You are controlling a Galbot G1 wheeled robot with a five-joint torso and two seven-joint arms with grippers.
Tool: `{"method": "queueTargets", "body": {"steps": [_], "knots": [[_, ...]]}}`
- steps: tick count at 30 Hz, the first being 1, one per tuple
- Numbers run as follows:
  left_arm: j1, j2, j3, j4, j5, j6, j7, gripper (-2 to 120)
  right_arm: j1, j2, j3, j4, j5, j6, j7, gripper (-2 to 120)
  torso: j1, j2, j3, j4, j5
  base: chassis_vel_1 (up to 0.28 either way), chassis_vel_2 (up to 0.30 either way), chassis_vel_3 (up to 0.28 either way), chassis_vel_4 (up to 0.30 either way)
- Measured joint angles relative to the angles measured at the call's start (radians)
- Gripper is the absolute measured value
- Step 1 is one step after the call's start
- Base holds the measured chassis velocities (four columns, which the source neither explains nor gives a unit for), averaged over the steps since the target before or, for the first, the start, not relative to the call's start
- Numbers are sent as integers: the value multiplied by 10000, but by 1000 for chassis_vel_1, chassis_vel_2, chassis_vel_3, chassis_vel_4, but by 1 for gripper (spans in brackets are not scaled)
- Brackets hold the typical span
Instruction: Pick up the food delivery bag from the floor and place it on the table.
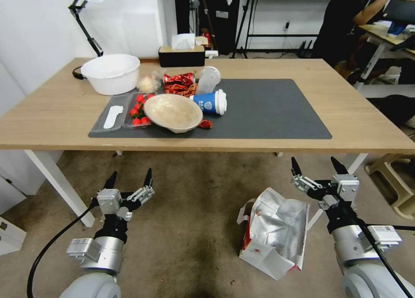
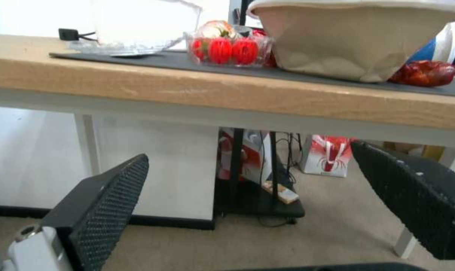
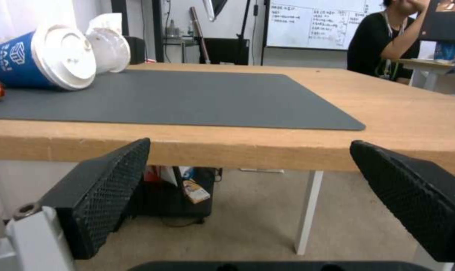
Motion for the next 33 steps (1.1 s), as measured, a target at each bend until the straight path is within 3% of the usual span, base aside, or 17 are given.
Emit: {"method": "queueTargets", "body": {"steps": [33], "knots": [[90,-2,-27,-60,0,-120,0,100,-92,13,0,60,-3,22,26,100,-527,-1362,-834,0,0,0,0,0,0]]}}
